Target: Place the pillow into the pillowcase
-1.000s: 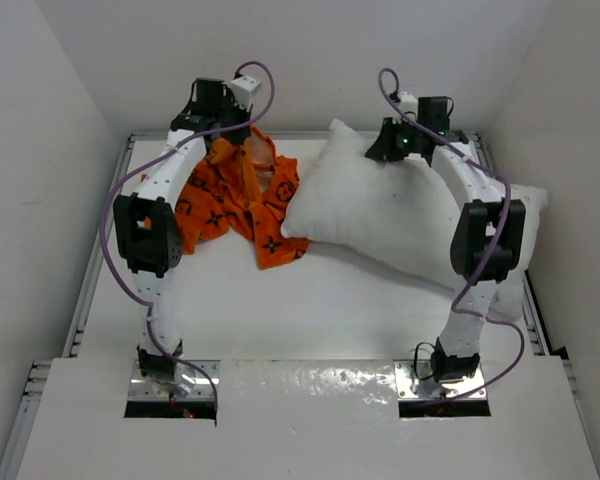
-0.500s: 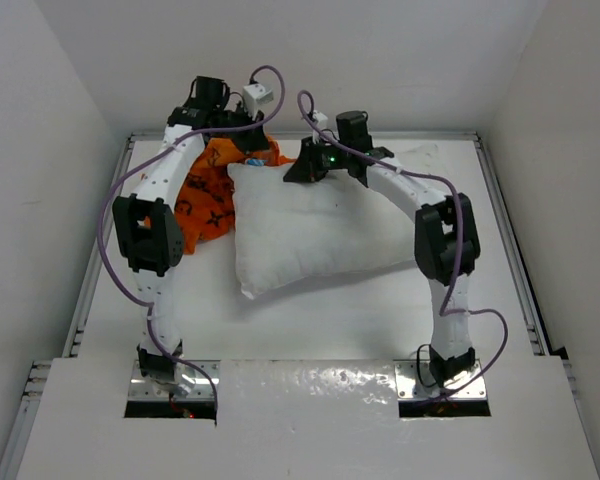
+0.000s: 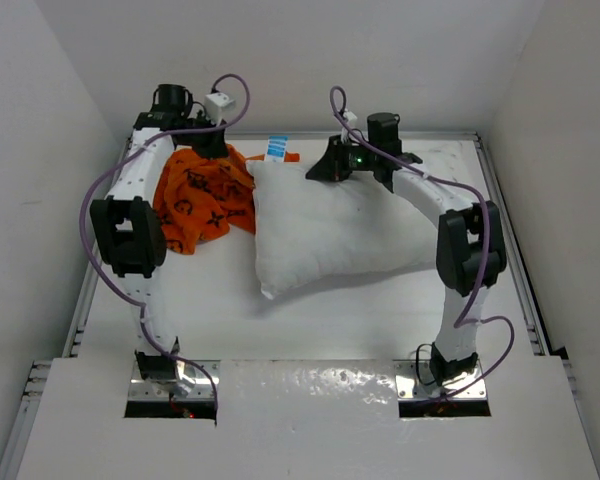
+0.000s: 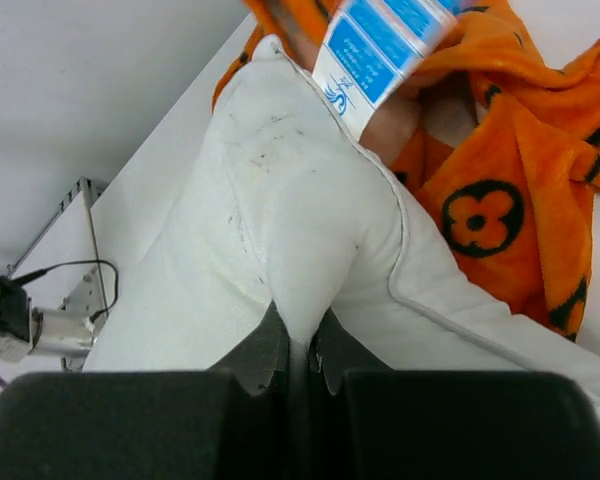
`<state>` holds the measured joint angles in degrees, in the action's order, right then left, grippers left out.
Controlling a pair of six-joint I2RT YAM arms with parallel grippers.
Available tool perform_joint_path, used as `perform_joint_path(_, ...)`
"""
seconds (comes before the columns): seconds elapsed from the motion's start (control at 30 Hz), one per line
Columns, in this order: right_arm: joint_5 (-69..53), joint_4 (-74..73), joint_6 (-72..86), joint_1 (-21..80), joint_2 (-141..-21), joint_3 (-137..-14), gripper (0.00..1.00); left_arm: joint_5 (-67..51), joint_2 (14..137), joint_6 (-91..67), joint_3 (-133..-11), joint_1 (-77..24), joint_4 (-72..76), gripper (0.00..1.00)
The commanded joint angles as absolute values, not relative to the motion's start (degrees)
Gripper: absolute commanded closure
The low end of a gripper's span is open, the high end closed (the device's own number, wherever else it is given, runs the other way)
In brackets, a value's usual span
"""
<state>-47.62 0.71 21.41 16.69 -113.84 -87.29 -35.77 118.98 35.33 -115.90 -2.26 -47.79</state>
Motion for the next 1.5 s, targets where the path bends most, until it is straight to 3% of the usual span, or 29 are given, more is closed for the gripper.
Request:
perform_joint_path(0.0,-51.85,0.18,17.93,15.91,-108.9,-87.62,1.0,-32.08,115.66,29.98,-116.54,-1.41,-41.49,1.0)
perform_joint_path(0.3,-45.01,0.97,19.78,12.57,-107.92,-88.23,1.0,-41.12,112.69,36.13,-114.71,-2.37,-48.96,1.0)
perform_joint_path(0.5,-41.23,0.63,14.44,16.51,-113.72,-92.19,1.0,-47.81,112.32,20.35,-113.38,-2.55,-39.48,1.0)
perform_joint_path(0.7,-38.6,-3.51,10.47,19.42,-114.7,-88.69,1.0,-41.04,113.37,5.2,-113.02,-3.16,-28.48,1.0)
perform_joint_path(0.83,-36.48,-3.61,10.55,19.51,-115.4,-87.8,1.0,-44.04,113.21,12.89,-114.08,-4.21,-33.47,1.0)
perform_joint_path(1.0,-37.09,-5.27,9.59,22.06,-117.78,-90.18,1.0,-33.6,111.79,13.01,-109.33,-4.13,-30.85,1.0)
perform_joint_path(1.13,-35.68,-0.38,12.2,23.2,-117.15,-87.62,1.0,-41.38,112.33,21.95,-113.99,-5.79,-37.59,1.0)
perform_joint_path(1.33,-35.25,-6.76,10.73,28.29,-125.07,-103.53,1.0,-42.28,109.51,22.78,-108.11,-11.86,-32.71,1.0)
perform_joint_path(1.47,-34.64,10.07,25.52,26.2,-119.81,-90.93,1.0,-43.41,110.65,25.63,-110.82,-12.13,-34.7,1.0)
